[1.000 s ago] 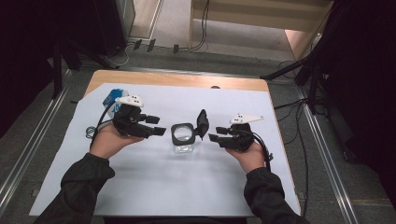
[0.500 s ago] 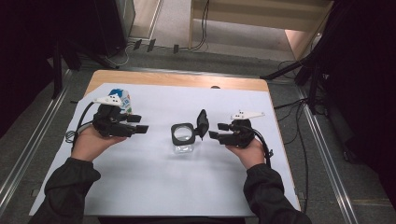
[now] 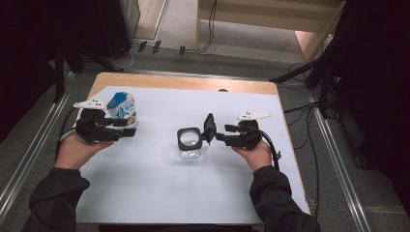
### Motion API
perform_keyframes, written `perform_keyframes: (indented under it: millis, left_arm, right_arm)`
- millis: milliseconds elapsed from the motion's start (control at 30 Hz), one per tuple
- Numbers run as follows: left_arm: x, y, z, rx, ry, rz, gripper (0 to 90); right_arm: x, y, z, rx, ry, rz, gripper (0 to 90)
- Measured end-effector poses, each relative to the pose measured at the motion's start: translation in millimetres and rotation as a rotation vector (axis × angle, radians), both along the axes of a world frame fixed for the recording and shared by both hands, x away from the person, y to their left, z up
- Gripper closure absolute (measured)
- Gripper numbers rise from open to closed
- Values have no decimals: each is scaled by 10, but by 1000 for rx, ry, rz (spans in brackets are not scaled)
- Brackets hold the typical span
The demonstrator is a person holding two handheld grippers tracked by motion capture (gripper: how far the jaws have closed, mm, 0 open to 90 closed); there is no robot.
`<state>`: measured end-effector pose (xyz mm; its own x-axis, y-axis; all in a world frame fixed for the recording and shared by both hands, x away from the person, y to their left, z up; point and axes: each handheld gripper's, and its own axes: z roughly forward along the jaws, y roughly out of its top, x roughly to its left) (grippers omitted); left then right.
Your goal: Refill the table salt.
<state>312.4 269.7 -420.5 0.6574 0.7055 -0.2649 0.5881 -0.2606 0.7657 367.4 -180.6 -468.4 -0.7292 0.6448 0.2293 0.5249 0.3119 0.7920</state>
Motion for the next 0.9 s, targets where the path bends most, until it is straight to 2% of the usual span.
perform_keyframes:
  millis: [200, 333, 500, 567, 633, 900]
  left_arm:
    - [-40, 184, -20, 25, -3, 58, 423]
    - [-43, 266, -42, 8, 1, 85, 421]
    - [-68, 402, -48, 27, 5, 124, 420]
    - [-40, 476, -56, 11, -1, 164, 419]
    - [-2, 488, -75, -1, -1, 179, 419]
    - [192, 381, -138, 32, 0, 176, 433]
  right_arm:
    - [8, -14, 0, 0, 2, -13, 421]
    - [9, -16, 0, 0, 1, -16, 422]
    - [5, -24, 5, -1, 0, -20, 424]
    - [3, -32, 7, 0, -2, -21, 425]
    - [6, -35, 2, -3, 0, -25, 426]
    - [-34, -66, 4, -11, 4, -35, 426]
